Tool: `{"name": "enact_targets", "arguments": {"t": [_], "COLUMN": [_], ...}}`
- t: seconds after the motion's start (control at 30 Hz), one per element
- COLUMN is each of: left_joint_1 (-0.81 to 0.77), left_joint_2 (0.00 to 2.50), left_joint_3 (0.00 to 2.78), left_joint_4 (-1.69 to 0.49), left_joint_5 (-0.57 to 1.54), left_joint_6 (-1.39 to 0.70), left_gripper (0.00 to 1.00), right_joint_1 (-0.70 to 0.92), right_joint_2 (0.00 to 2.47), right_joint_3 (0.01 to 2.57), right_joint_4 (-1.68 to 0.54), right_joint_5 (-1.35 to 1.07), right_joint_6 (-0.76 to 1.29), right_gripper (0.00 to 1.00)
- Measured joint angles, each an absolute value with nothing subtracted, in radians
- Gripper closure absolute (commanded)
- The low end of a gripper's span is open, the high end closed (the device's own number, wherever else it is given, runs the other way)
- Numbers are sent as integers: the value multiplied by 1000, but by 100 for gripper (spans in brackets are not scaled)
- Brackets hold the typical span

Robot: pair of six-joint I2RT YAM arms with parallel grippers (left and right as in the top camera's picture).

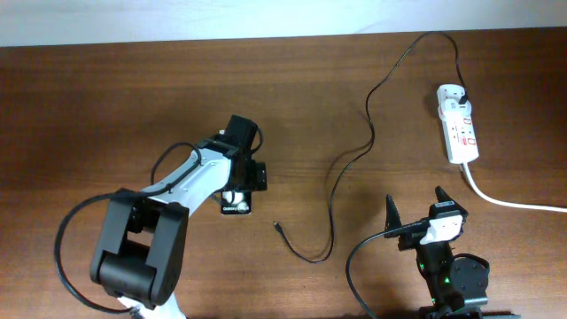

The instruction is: Plug charger to phone and switch on socket

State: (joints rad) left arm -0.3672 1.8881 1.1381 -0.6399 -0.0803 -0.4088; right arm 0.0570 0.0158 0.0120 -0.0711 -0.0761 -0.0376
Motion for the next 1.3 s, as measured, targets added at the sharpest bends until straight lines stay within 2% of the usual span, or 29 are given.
{"name": "enact_targets", "arguments": {"t": [0.03,0.07,0.17,0.2,0.23,0.27,0.33,0.47,0.73,0.97,1.3], "left_joint_1": [-367,-367,-367,-367,-368,-368,-367,-367,-367,-345,-343], "left_joint_2": [1889,1889,1889,1889,1889,1889,1889,1889,1891,1900,1900], "left_joint_3": [1138,1138,1138,1138,1138,1138,1139,1139,1163,1346,1365], "left_joint_4": [-633,-631,-632,-633,-633,-633,-640,-644,-692,-881,-857], "left_joint_5": [-86,-86,-85,-82,-82,-82,-79,-78,-77,-70,-67], "left_joint_6": [-409,-409,-408,-404,-404,-406,-396,-396,-397,-397,-412], "left_gripper": [4,0,1,16,25,28,28,39,39,41,42], "right_joint_1": [57,57,57,57,57,57,57,57,57,57,57], "right_joint_2": [16,16,16,16,16,16,16,16,16,15,15], "right_joint_3": [12,12,12,12,12,12,12,12,12,12,12], "right_joint_4": [-71,-71,-71,-71,-71,-71,-71,-71,-71,-71,-71], "right_joint_5": [-76,-76,-76,-76,-76,-76,-76,-76,-76,-76,-76], "right_joint_6": [-38,-38,-38,-38,-38,-38,-38,-38,-38,-38,-38], "right_gripper": [1,1,1,1,1,1,1,1,1,1,1]}}
